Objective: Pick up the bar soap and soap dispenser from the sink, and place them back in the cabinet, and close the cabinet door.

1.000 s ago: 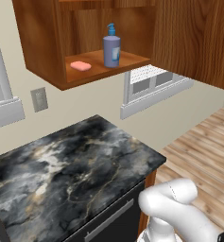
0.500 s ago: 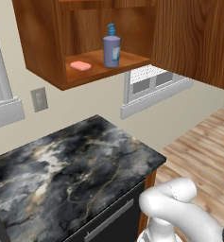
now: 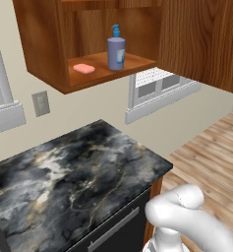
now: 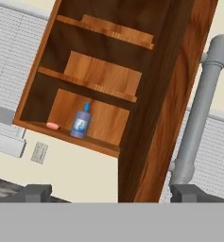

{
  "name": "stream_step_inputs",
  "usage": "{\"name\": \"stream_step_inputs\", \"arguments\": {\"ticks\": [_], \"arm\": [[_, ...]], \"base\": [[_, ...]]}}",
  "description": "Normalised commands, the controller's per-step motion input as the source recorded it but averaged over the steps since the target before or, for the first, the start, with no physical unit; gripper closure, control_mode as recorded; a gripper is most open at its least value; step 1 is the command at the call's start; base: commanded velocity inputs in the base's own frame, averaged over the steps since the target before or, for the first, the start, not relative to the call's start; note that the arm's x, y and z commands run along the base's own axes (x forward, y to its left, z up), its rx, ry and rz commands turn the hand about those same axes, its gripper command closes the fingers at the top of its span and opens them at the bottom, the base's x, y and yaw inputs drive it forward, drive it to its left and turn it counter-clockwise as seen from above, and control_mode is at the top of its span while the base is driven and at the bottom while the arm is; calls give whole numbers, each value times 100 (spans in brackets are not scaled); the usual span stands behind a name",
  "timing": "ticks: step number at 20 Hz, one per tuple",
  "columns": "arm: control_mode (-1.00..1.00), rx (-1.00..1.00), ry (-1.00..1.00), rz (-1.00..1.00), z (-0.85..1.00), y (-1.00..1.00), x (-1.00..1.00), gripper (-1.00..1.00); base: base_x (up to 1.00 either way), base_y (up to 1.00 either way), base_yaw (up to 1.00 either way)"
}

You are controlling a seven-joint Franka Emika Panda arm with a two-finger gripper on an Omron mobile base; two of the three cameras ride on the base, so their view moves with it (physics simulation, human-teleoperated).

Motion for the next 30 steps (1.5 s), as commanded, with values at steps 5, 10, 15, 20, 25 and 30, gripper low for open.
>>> {"name": "stream_step_inputs", "arguments": {"ticks": [5,10,15,20,25,30], "arm": [[-100,4,-1,4,-1,-26,28,-100],[-100,4,0,5,0,-32,19,-100],[-100,3,0,7,0,-30,16,-100],[-100,0,0,6,0,-16,26,-100],[-100,0,0,8,-1,-2,24,-100],[-100,0,-1,10,0,0,28,-100]], "base": [[0,0,0],[0,0,0],[0,0,0],[0,0,0],[0,0,0],[0,0,0]]}}
